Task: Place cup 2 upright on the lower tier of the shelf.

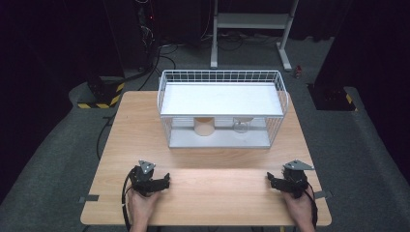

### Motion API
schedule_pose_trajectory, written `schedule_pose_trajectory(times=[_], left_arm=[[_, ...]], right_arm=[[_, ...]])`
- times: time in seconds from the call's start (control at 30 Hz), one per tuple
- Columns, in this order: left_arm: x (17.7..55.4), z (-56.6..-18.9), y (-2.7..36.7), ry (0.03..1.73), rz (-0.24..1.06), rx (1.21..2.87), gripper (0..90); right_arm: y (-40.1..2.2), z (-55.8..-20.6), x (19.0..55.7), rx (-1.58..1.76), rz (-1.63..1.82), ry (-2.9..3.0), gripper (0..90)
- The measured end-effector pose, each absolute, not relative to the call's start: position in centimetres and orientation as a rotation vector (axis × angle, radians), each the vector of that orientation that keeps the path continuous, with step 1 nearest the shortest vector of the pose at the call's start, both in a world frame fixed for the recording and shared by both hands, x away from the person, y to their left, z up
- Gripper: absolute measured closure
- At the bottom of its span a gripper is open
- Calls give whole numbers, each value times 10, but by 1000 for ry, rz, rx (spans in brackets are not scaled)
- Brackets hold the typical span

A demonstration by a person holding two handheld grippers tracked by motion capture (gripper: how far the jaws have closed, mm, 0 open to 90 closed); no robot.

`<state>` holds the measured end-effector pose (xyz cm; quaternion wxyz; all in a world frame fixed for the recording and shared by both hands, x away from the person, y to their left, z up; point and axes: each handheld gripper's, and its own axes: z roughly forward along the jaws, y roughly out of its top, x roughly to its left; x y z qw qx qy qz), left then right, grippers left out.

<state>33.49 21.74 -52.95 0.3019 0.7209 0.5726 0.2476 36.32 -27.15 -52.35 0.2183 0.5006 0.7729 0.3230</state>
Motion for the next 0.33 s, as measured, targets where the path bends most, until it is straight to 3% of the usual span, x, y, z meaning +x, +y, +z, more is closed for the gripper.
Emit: schedule_pose_trajectory(times=[0.33], left_arm=[[334,-529,216,1500,649,1912,87]], right_arm=[[-271,-523,363,1388,894,2139,226]])
